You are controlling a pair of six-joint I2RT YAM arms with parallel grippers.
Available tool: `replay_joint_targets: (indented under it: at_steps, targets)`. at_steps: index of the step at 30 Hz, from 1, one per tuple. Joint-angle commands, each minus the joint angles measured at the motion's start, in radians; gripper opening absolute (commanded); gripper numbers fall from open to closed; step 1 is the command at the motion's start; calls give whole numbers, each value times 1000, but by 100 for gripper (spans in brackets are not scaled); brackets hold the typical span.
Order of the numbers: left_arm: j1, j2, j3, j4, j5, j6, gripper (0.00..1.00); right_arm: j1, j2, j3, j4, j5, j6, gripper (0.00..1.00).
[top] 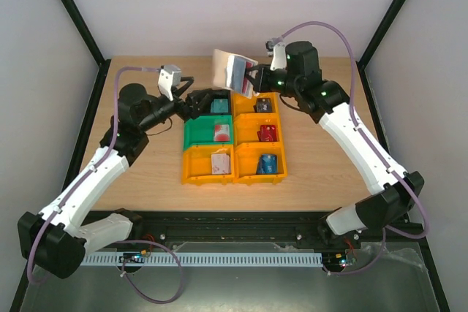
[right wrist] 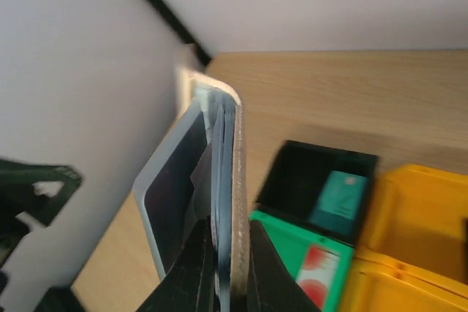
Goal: Take the credit cards out of the card holder
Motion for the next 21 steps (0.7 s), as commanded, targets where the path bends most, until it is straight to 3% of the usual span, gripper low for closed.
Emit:
replay_joint_targets:
  at_steps: [1,4,6,9,14,21]
  targets:
    - [7,-23,-46,-43,-116,61,88,24,33,120,-194,269,13,2]
    - [1,-18,-57,-29,-85,57,88,72,111,236,-324,390,8,2]
    - [-11,-6,-55,-20,-92,62,89,104,156,287,-370,390,-4,2]
    - [-35,13,-43,-7,-107,74,99,144,200,331,-380,338,-18,2]
    - [-53,39,-28,17,-137,65,99,177,268,435,-440,302,-44,2]
    - [-54,66,-16,21,-237,76,99,178,258,433,-394,162,-62,2]
